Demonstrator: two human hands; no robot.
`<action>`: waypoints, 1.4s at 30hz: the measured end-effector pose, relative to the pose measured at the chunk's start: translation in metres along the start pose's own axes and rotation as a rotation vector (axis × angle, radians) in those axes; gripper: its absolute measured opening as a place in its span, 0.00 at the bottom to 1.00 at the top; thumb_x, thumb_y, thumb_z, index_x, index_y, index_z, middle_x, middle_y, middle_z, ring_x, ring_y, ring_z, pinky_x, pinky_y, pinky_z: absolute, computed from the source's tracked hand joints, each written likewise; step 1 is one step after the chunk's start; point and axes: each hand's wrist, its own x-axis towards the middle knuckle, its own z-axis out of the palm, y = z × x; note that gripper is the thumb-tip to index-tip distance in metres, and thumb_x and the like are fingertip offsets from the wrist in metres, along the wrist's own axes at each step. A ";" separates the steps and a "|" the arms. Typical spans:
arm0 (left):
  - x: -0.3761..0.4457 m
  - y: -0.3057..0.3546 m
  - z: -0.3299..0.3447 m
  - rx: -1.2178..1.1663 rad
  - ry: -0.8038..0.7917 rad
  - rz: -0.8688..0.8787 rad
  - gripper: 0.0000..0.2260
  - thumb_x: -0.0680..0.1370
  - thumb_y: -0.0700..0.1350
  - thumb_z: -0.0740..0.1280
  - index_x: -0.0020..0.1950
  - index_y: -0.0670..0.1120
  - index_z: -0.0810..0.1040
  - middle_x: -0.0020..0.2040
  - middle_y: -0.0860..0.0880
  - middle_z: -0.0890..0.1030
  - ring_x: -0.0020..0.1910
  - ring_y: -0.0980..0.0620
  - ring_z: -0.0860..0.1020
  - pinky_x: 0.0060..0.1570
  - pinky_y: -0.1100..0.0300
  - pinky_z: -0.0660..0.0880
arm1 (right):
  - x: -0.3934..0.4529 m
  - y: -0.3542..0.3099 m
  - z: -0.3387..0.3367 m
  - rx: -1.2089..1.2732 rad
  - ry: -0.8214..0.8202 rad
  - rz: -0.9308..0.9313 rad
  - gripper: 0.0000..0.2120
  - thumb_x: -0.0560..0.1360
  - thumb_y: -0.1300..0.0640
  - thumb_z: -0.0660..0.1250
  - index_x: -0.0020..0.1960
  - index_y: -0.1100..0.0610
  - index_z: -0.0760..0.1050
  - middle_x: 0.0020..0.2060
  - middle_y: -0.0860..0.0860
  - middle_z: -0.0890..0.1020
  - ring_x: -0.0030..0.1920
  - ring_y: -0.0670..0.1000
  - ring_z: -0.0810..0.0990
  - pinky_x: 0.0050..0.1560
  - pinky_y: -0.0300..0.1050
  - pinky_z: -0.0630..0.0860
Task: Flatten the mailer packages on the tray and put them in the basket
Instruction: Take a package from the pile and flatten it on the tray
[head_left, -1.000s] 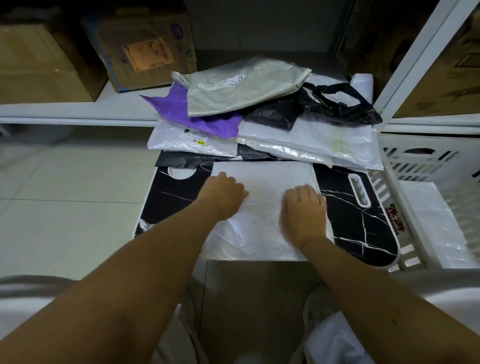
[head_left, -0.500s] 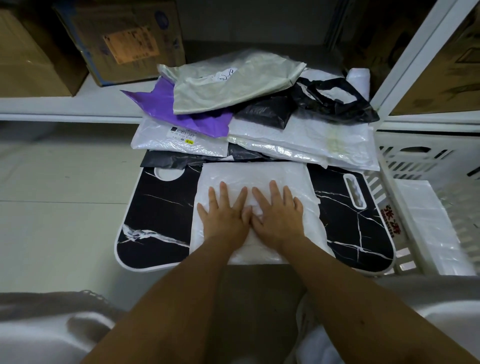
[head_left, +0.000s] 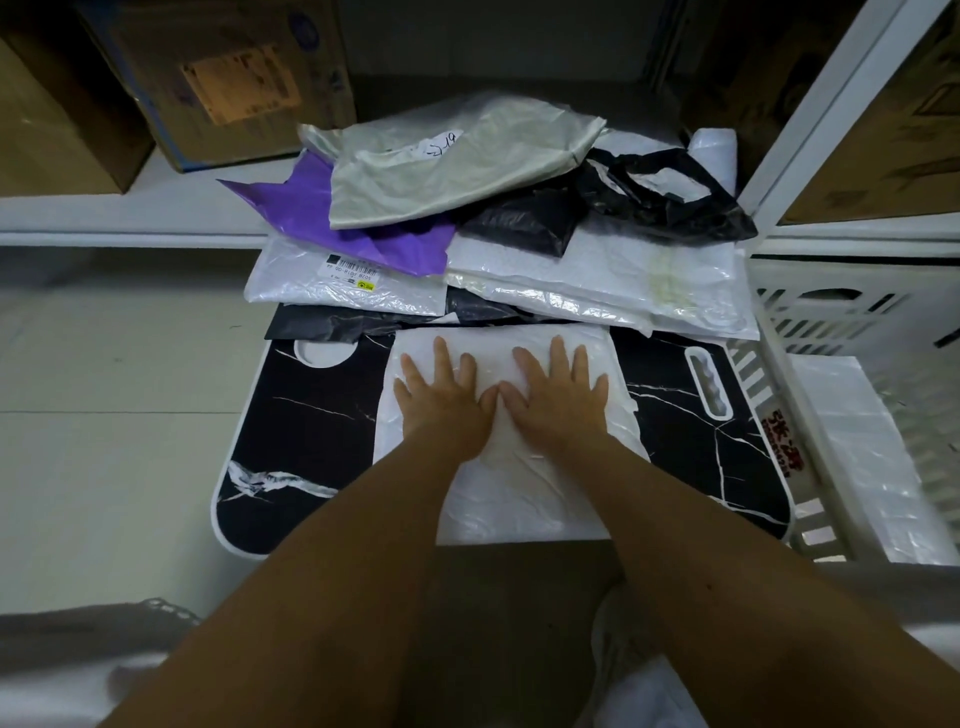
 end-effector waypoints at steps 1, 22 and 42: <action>-0.001 -0.001 0.001 -0.006 -0.009 -0.017 0.30 0.79 0.65 0.43 0.78 0.53 0.43 0.78 0.45 0.36 0.75 0.33 0.39 0.73 0.40 0.44 | 0.000 0.003 0.000 0.007 0.000 0.012 0.30 0.78 0.33 0.46 0.77 0.40 0.47 0.78 0.55 0.42 0.77 0.60 0.39 0.74 0.64 0.41; -0.049 -0.046 -0.005 0.133 -0.294 0.037 0.63 0.59 0.78 0.65 0.72 0.53 0.24 0.73 0.42 0.26 0.74 0.39 0.32 0.69 0.31 0.42 | -0.060 0.053 -0.018 -0.191 -0.242 0.088 0.59 0.61 0.17 0.53 0.75 0.46 0.26 0.76 0.61 0.35 0.76 0.62 0.36 0.72 0.70 0.45; -0.055 -0.046 -0.028 -0.326 0.024 -0.331 0.18 0.82 0.46 0.54 0.70 0.40 0.64 0.68 0.39 0.66 0.66 0.38 0.67 0.62 0.46 0.67 | -0.072 0.050 -0.040 0.312 0.097 0.342 0.19 0.81 0.50 0.55 0.67 0.61 0.63 0.62 0.62 0.71 0.59 0.63 0.74 0.58 0.55 0.72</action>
